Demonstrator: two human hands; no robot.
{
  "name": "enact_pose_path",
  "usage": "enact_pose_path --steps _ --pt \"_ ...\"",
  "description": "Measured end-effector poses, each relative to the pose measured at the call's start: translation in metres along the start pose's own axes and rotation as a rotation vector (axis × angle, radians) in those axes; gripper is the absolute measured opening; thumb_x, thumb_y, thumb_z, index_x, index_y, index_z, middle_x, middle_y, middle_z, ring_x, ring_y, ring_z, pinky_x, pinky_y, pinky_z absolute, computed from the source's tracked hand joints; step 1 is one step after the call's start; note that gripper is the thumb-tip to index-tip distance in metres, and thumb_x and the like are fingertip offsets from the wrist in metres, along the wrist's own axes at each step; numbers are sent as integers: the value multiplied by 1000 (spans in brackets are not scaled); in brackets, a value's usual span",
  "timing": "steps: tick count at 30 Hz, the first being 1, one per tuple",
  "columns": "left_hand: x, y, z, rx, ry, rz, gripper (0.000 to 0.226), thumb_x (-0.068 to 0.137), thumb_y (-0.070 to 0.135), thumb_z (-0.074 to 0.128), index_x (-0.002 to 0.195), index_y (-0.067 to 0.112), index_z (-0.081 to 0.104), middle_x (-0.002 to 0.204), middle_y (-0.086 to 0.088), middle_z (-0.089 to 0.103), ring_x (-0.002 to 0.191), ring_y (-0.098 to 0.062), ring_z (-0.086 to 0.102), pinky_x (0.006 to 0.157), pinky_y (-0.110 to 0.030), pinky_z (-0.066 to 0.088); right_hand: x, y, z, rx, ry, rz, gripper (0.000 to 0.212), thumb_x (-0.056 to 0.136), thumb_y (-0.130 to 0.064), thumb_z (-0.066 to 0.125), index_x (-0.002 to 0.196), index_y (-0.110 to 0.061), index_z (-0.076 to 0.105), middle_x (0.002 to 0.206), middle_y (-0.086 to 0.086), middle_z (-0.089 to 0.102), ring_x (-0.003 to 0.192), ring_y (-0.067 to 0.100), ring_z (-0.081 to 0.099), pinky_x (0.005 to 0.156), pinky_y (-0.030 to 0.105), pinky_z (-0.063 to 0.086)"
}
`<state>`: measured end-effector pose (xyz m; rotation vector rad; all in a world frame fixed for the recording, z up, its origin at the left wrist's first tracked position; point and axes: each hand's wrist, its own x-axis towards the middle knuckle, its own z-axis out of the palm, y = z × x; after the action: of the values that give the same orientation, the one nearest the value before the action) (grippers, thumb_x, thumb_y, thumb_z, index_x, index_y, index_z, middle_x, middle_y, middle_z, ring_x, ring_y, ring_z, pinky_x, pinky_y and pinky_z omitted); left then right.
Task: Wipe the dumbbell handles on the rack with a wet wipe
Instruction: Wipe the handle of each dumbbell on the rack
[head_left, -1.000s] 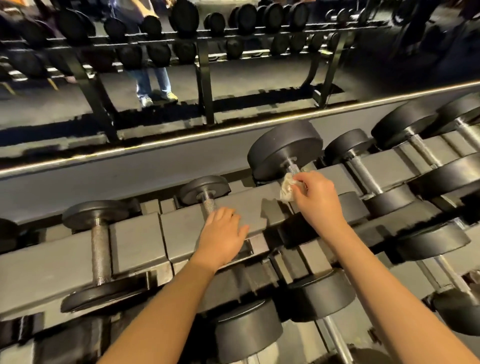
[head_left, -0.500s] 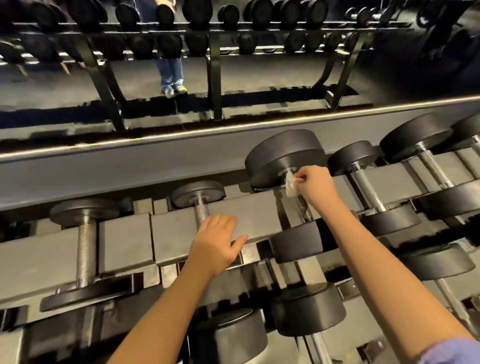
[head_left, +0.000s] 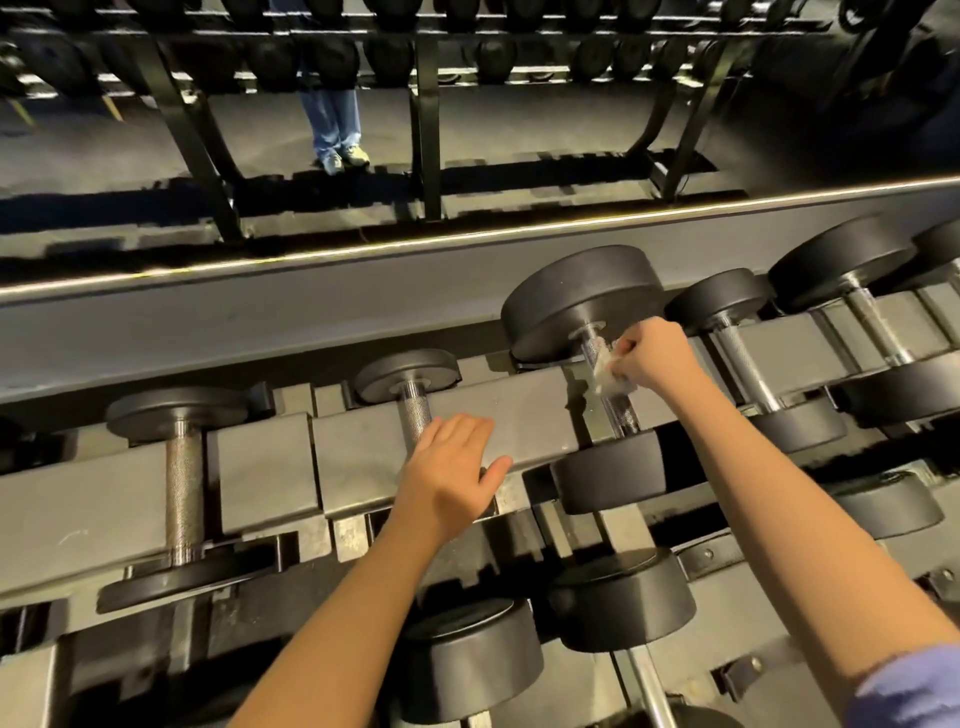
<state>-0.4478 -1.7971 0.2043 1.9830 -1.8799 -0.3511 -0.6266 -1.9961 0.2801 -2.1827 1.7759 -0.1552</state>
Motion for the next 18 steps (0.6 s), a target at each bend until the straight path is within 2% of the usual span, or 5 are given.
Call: enact_pose_path --steps 3,5,11,16,18 --pt "0 2 0 -4 20 2 70 90 55 22 136 11 50 134 0 53 128 -17 43 116 -40 23 7 -9 2 186 130 12 16 87 -2 56 90 -7 71 98 16 68 94 30 63 81 34 52" --pt "-1 2 1 -6 27 2 69 90 55 23 135 11 51 134 -1 54 128 -18 44 116 -38 21 3 -6 -1 199 98 28 13 88 -3 57 86 -7 69 95 13 67 96 28 62 77 29 48" --pt "2 5 1 4 8 -3 71 89 56 20 138 12 47 137 -1 51 130 -17 41 115 -37 20 -21 9 -5 -217 -186 -16 18 86 -10 59 98 -2 69 106 18 65 102 32 60 82 33 49" --pt "2 4 5 -7 38 -1 66 92 53 26 134 10 52 132 -4 56 126 -20 47 113 -37 27 -6 1 2 72 20 5 13 87 -2 54 88 -6 66 104 15 64 99 27 59 76 29 46" --pt "2 3 5 -3 49 2 64 92 52 28 132 9 54 130 -5 58 124 -21 49 111 -38 30 -6 0 -3 97 -10 9 13 88 -2 54 84 -11 62 109 14 63 99 25 57 77 29 46"
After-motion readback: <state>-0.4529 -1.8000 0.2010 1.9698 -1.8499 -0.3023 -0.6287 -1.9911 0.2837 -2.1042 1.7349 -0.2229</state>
